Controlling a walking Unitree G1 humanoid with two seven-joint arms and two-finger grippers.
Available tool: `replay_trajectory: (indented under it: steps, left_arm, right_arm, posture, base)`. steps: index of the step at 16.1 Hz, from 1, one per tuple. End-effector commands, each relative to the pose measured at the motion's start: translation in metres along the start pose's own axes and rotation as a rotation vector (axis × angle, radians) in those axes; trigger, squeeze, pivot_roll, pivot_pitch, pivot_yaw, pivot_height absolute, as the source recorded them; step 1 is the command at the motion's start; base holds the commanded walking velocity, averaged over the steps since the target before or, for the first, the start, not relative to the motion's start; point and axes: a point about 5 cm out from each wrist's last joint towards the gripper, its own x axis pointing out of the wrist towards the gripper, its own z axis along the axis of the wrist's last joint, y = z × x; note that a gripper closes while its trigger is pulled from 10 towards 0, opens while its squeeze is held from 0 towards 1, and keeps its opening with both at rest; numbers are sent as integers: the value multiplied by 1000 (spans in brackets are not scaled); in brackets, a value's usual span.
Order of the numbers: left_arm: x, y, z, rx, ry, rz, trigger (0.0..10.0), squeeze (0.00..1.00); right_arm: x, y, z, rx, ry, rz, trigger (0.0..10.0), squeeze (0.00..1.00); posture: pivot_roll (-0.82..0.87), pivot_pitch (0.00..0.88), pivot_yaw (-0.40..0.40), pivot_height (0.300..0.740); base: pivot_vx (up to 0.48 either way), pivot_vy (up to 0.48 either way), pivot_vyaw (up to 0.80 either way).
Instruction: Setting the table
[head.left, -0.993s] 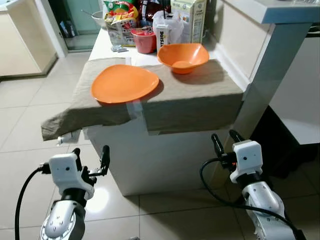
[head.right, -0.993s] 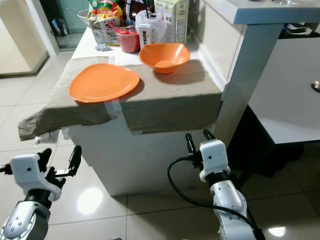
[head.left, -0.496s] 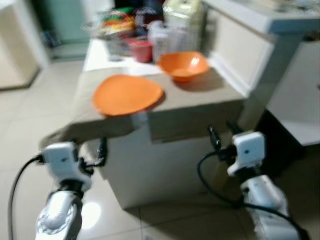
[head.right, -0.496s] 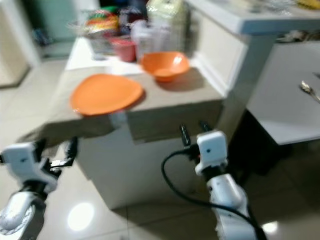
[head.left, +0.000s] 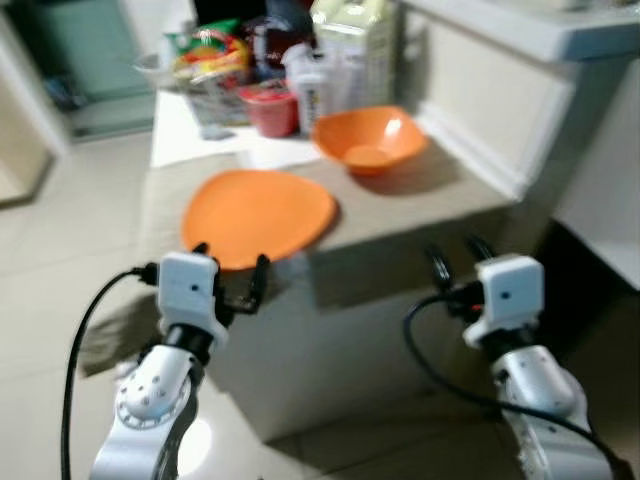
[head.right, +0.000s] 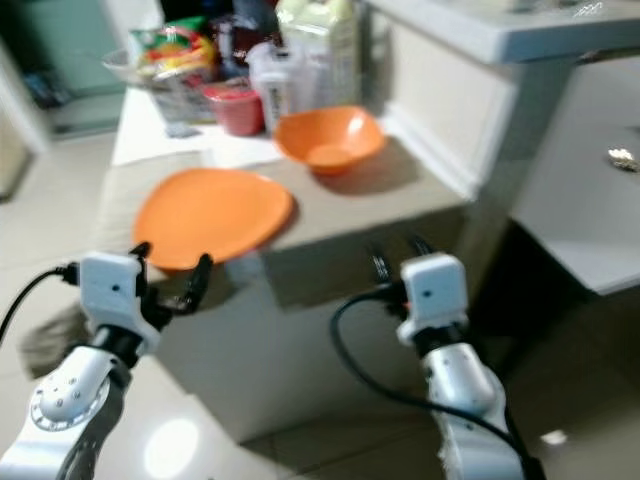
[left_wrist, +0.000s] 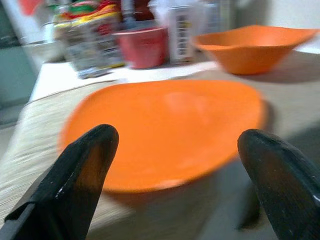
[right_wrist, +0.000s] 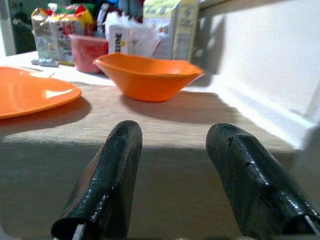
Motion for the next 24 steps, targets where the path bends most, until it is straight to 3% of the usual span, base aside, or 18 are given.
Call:
replay_trajectory:
  steps: [1, 5, 12, 20, 24]
  left_arm:
    - [-4, 11, -5, -4, 27, 56, 10000, 0]
    - [-1, 13, -5, -14, 19, 73, 10000, 0]
    - [3, 22, -9, -14, 56, 136, 10000, 0]
    - [5, 21, -7, -18, 33, 141, 10000, 0]
    - [13, 22, -3, 54, 51, 124, 10000, 0]
  right_arm:
    - [3, 9, 5, 12, -16, 24, 10000, 0]
    - [6, 10, 7, 7, -19, 22, 10000, 0]
    - [4, 13, -13, 7, 17, 17, 10000, 0]
    - [4, 10, -22, 6, 17, 17, 10000, 0]
    - [5, 10, -25, 6, 10, 12, 10000, 0]
  posture:
    - [-132, 0, 92, 740]
    - [-130, 0, 94, 740]
    - [-122, 0, 103, 740]
    - [-124, 0, 102, 740]
    - [-123, 0, 105, 740]
  base:
    - [0, -450, 0]
    - [128, -414, 0]
    - [299, -366, 0]
    - [115, 0, 0]
    - [358, 0, 0]
